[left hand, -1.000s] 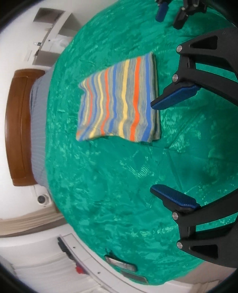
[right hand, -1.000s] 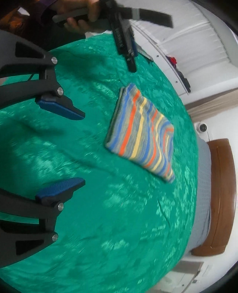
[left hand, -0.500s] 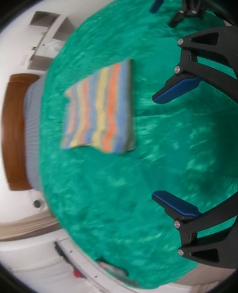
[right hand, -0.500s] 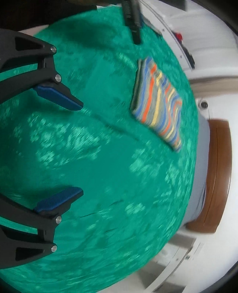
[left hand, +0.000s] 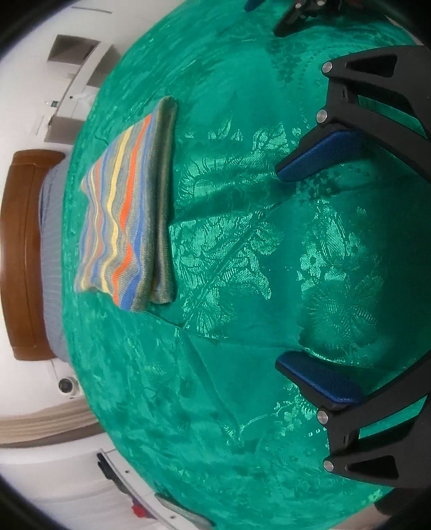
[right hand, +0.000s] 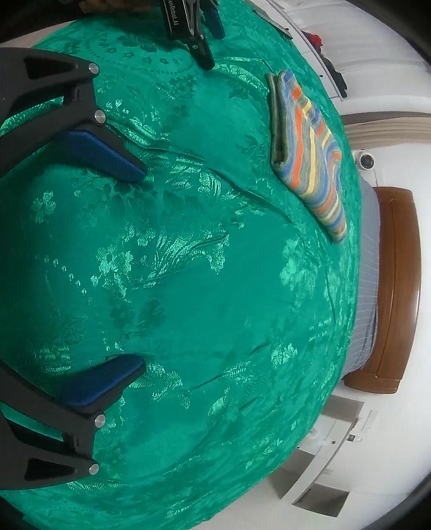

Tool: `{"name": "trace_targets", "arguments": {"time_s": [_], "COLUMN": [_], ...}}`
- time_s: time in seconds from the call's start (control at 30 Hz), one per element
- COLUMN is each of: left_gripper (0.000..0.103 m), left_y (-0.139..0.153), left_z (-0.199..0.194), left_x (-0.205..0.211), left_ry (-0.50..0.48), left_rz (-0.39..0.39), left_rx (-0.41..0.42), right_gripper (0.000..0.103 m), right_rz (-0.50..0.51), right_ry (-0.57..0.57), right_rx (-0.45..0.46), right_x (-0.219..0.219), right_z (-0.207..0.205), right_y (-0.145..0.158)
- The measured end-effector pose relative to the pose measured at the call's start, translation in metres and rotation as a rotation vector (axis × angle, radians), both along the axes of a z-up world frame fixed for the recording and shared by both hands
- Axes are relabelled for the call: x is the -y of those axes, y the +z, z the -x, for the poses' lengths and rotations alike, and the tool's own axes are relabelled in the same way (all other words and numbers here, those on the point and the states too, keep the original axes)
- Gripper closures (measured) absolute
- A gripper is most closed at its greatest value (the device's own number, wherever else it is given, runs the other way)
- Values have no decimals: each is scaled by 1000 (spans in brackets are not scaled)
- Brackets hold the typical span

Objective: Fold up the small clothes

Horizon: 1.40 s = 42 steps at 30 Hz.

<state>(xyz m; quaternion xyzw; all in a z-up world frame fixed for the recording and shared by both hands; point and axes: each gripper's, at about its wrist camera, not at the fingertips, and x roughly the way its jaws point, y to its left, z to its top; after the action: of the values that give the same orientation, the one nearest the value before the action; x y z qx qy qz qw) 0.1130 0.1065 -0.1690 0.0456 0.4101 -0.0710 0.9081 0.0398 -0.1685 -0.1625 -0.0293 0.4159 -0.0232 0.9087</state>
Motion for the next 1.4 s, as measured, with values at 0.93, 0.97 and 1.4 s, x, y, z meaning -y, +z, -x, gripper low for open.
{"name": "trace_targets", "arguments": {"time_s": [0.93, 0.97, 1.4], "left_gripper": [1, 1, 1], "left_y": [-2, -2, -2], "left_z": [2, 2, 2], "left_x": [1, 1, 2], "left_ry": [2, 2, 2], "left_rz": [-3, -4, -5], "left_rx": [9, 9, 8], "right_gripper": [0, 0, 0], "right_rz": [15, 15, 29], "right_ry": [-3, -3, -9], "right_rx": [-6, -6, -31], "right_x": [-4, -4, -6], "right_z": [0, 0, -3], "right_y": [-4, -4, -2]}}
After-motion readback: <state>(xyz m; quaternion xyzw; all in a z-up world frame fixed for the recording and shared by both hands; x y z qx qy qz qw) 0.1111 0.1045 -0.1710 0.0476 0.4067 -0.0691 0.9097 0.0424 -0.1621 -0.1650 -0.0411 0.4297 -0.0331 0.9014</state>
